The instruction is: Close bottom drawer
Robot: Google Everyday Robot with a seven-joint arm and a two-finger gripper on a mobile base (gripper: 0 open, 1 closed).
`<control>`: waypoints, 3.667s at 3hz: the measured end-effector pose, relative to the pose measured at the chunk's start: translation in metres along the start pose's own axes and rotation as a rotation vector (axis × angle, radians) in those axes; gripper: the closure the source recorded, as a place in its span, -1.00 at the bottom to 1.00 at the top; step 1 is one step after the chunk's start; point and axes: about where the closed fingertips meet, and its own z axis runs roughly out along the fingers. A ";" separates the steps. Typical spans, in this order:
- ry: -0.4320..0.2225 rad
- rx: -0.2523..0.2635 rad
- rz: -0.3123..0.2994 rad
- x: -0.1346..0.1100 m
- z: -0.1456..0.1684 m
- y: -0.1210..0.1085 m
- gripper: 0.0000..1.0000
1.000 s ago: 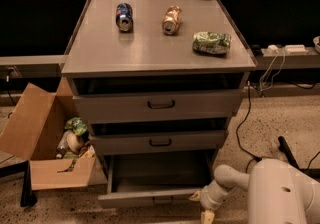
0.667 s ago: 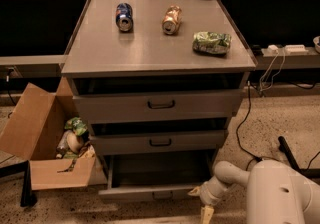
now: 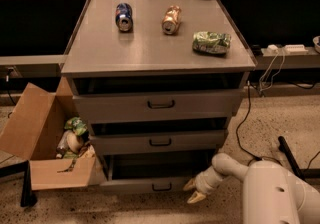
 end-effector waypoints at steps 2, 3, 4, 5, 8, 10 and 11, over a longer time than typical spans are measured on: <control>-0.003 0.039 -0.034 -0.002 0.000 -0.031 0.94; -0.003 0.039 -0.034 -0.002 0.000 -0.031 1.00; -0.002 0.068 -0.023 0.001 -0.005 -0.042 1.00; -0.002 0.068 -0.023 0.001 -0.005 -0.042 0.64; -0.007 0.077 -0.019 0.003 -0.006 -0.042 -0.91; -0.017 0.095 -0.018 0.005 -0.011 -0.046 -1.00; -0.034 0.122 -0.014 0.008 -0.021 -0.061 -1.00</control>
Offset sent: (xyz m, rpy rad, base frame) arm 0.1088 -0.0071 0.0079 0.0101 -0.1646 -0.0406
